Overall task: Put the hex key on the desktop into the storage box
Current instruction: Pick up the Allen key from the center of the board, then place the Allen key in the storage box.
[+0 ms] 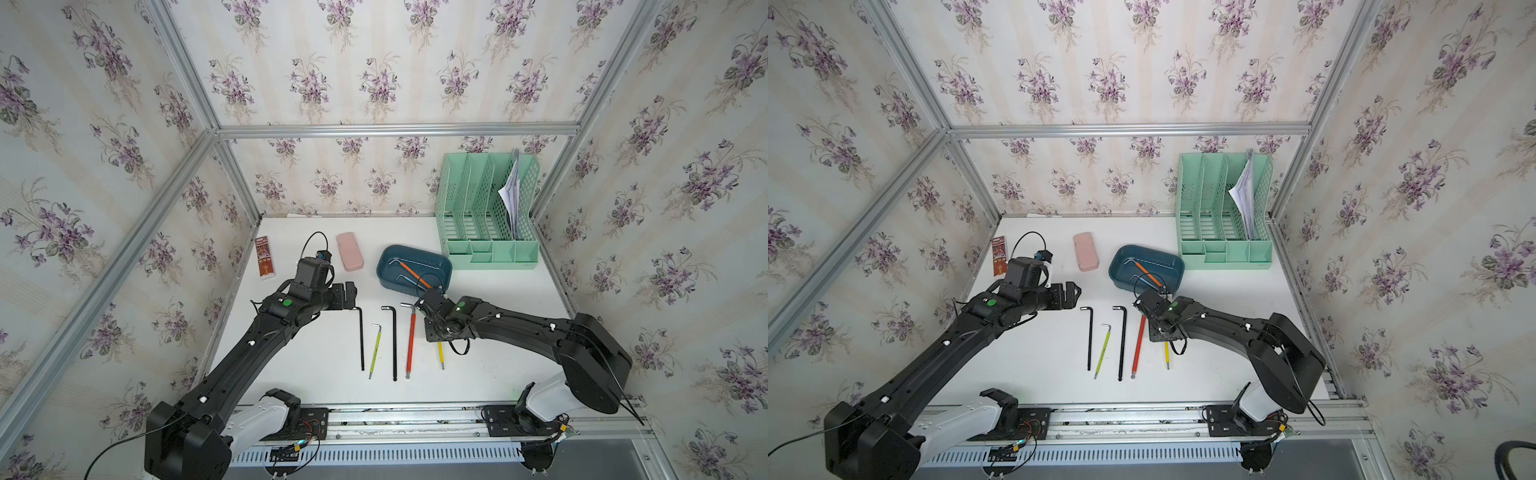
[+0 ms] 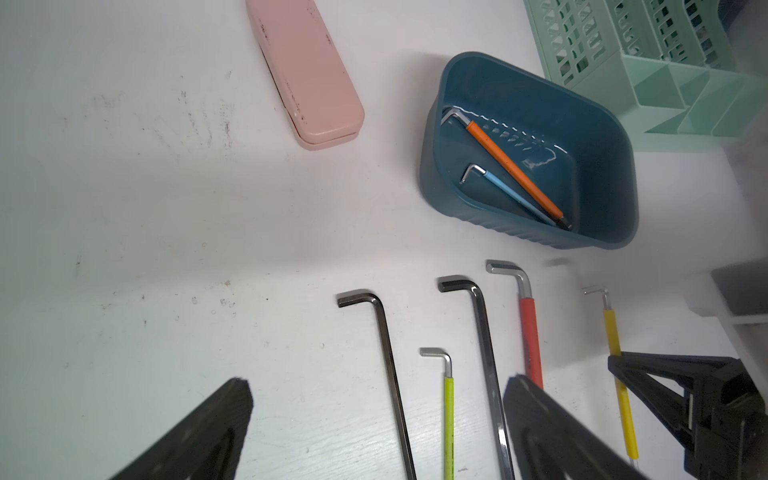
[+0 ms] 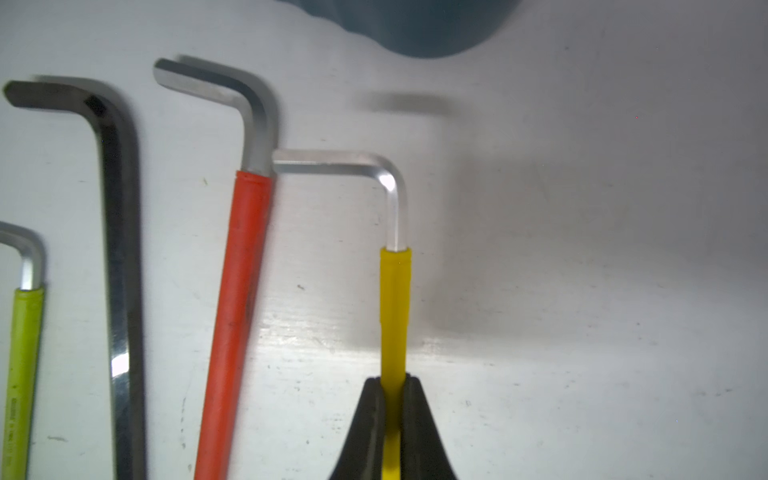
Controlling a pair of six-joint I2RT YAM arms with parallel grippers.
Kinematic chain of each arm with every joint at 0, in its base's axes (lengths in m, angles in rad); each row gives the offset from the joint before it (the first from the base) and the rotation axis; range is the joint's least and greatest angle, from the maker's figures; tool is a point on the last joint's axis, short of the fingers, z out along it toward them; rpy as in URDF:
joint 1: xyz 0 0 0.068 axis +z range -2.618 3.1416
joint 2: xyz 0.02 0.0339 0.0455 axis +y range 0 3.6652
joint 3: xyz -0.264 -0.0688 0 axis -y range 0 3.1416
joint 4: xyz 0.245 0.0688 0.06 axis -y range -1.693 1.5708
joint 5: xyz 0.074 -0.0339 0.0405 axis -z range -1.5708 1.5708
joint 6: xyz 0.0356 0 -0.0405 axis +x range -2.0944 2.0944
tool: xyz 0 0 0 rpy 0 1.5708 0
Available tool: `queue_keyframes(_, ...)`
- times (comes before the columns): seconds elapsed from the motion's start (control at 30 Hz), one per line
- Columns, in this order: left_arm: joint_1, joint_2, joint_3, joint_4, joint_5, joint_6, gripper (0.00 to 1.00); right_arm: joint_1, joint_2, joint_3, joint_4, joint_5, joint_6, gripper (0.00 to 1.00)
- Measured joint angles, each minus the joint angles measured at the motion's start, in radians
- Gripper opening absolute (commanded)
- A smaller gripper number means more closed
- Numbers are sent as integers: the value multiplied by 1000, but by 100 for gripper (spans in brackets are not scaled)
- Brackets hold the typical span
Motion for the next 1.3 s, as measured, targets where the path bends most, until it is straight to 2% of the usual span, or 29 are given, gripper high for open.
queue_keyframes(0.27, 1, 21, 50, -8, -37, 46, 99, -7, -66, 33, 13, 16, -45, 0)
queue_keyframes(0.83, 1, 87, 94, 23, -13, 85, 99, -18, -122, 74, 35, 16, -109, 0)
queue_keyframes(1.03, 1, 98, 115, -14, -14, 42, 99, -24, -130, 84, 43, 13, -138, 0)
queue_keyframes(1.3, 1, 75, 68, -32, -5, -32, 99, -42, -133, 108, 60, -3, -187, 0)
